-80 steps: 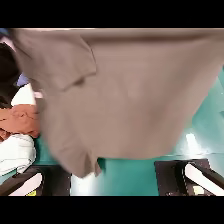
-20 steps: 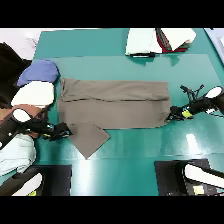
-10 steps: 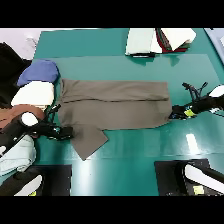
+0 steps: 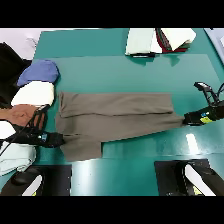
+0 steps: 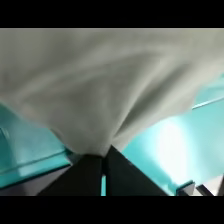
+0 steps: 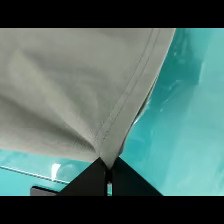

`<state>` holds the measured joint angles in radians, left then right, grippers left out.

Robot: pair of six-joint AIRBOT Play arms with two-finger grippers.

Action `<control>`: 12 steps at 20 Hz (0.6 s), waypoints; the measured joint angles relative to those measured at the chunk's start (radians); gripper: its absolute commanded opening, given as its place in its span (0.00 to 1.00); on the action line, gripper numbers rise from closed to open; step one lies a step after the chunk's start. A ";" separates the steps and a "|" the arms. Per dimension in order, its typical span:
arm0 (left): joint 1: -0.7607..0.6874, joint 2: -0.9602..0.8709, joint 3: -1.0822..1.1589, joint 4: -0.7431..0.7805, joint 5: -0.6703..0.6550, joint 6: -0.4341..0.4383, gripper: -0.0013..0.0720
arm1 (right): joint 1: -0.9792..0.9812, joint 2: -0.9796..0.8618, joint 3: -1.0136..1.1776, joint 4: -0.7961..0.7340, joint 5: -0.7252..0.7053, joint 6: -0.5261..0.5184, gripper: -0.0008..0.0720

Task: Fold the shirts.

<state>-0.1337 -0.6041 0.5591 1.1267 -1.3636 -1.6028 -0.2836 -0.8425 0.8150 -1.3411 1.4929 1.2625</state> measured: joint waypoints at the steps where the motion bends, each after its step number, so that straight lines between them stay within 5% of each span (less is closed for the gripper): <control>1: 0.000 -0.002 0.024 0.015 0.020 0.002 0.05 | 0.000 -0.007 0.014 -0.002 0.000 0.003 0.03; 12: 0.000 -0.431 0.369 0.164 0.408 0.054 0.05 | 0.002 -0.409 0.368 0.055 -0.047 0.055 0.03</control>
<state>-0.1337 -1.0351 0.9283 1.2903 -0.9558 -1.5490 -0.2813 -1.2510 1.1828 -1.2865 1.4460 1.3178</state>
